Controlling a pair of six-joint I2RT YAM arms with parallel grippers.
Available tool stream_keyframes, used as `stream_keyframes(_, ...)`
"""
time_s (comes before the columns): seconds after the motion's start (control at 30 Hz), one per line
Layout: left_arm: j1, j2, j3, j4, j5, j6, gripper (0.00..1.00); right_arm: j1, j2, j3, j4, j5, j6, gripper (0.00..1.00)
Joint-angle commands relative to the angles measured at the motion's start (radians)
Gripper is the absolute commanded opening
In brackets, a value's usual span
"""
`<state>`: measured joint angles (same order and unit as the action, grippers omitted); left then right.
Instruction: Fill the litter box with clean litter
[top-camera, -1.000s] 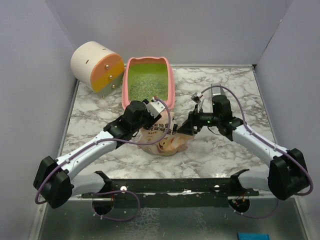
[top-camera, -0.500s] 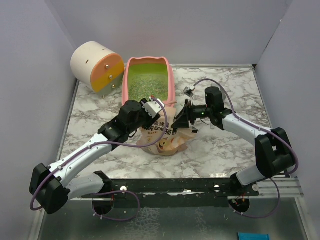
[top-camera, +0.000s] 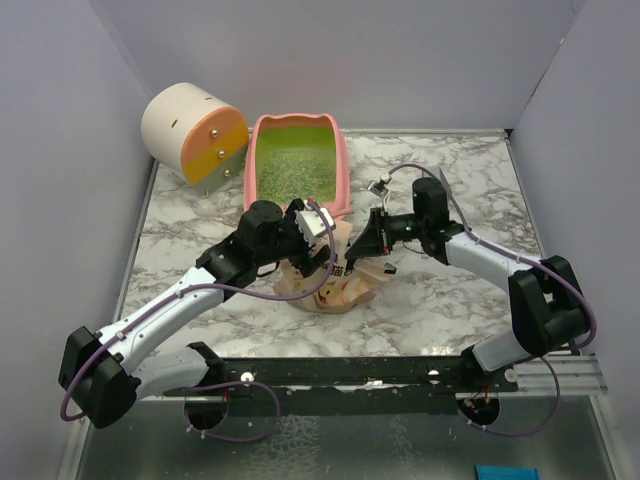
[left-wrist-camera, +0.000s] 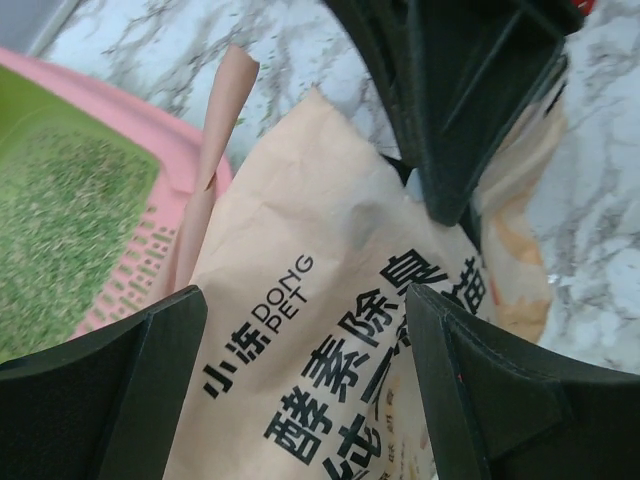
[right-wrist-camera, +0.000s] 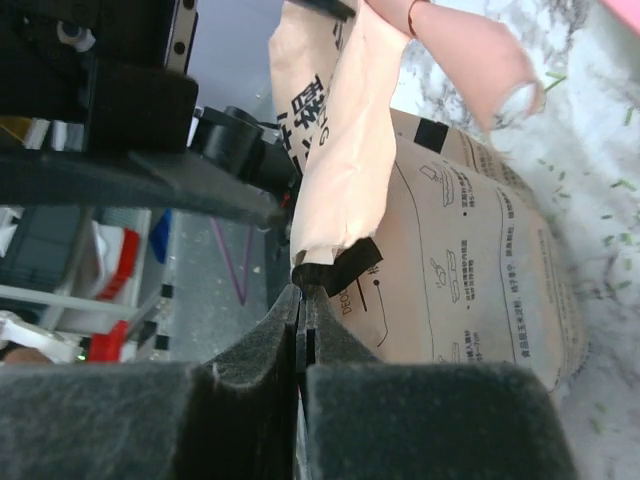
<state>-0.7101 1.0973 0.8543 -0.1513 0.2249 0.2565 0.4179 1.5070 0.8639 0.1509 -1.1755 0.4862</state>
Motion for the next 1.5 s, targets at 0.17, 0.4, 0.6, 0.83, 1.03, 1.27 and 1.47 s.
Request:
stream_keyframes(0.17,-0.044,-0.048,-0.003,0.006,0.222,0.058,0.99,0.005,0.012,-0.259,0.431,-0.123,0.407,0.01)
stream_keyframes(0.4,-0.090,0.017,0.041,-0.064,0.193,0.098,0.99,0.005,0.004,-0.296,0.452,-0.094,0.368,0.03)
stream_keyframes(0.6,-0.097,0.001,0.032,-0.097,0.216,0.112,0.99,0.018,0.014,-0.208,0.267,-0.104,0.242,0.04)
stream_keyframes(0.83,-0.161,0.069,0.082,-0.176,0.103,0.173,0.99,0.034,0.063,-0.196,0.310,-0.126,0.278,0.01)
stream_keyframes(1.03,-0.238,0.100,0.063,-0.150,-0.123,0.319,0.99,0.045,0.076,-0.181,0.262,-0.134,0.240,0.01)
stream_keyframes(1.27,-0.314,0.100,-0.009,-0.064,-0.392,0.506,0.99,0.047,0.072,-0.186,0.266,-0.135,0.241,0.01)
stream_keyframes(1.47,-0.326,0.082,-0.054,-0.017,-0.387,0.602,0.99,0.048,0.044,-0.177,0.220,-0.150,0.209,0.05)
